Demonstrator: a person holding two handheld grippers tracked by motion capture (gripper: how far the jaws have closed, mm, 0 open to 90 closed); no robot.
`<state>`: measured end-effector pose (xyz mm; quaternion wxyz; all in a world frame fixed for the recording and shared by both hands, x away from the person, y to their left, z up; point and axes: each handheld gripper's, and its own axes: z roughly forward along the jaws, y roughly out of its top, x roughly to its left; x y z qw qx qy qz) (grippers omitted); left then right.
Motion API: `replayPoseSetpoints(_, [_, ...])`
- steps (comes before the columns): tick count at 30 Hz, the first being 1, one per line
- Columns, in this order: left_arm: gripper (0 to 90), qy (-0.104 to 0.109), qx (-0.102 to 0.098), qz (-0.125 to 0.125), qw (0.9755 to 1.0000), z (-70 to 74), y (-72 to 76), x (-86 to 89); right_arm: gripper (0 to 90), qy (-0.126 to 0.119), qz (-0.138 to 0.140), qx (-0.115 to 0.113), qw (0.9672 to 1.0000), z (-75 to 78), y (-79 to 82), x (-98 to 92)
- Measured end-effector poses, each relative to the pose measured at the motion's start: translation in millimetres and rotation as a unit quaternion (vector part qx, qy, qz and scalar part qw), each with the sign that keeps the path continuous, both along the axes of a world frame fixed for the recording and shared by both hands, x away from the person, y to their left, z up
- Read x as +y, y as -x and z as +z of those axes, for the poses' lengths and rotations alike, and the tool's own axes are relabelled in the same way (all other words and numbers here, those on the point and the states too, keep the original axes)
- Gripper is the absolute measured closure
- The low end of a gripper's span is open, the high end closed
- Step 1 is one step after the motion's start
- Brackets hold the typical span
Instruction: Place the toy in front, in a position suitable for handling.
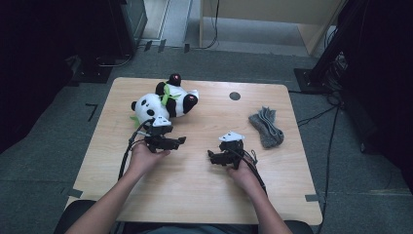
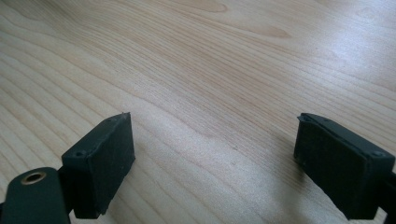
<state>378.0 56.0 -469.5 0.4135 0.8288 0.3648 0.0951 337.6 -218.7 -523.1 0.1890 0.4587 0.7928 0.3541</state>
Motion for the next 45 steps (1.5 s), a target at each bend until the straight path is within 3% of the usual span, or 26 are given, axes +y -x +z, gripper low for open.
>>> replayPoseSetpoints(2, [26.2,-0.007,0.007,-0.003,1.0,3.1,-0.9,-0.4,12.1,0.0,0.0,0.0,1.0,-0.1,0.0,0.1])
replayPoseSetpoints(5, [26.6,-0.022,-0.004,-0.007,0.9997,10.3,-1.6,-3.9,12.1,0.0,-0.001,0.0,1.0,-0.1,0.0,0.1])
replayPoseSetpoints(12, [28.0,-0.016,0.006,-0.005,0.9998,18.6,-6.3,-8.6,12.1,0.001,0.001,0.0,1.0,0.0,0.0,-0.2])
replayPoseSetpoints(16, [27.8,-0.019,0.001,-0.006,0.9998,26.8,-8.8,-10.9,12.1,0.001,0.001,-0.003,1.0,-0.2,-0.2,-0.3])
replayPoseSetpoints(29, [31.9,-0.023,0.006,-0.006,0.9997,51.0,-29.5,-12.1,12.1,0.001,0.0,0.0,1.0,0.0,0.1,-0.1])
replayPoseSetpoints(35, [32.8,-0.021,0.009,-0.005,0.9997,54.6,-37.2,-10.4,12.1,0.0,0.0,0.0,1.0,-0.1,0.0,-0.1])
replayPoseSetpoints(45, [32.9,-0.023,-0.008,0.01,0.9997,67.8,-57.7,-3.7,11.7,0.001,0.002,-0.001,1.0,-0.2,-0.1,-0.1])
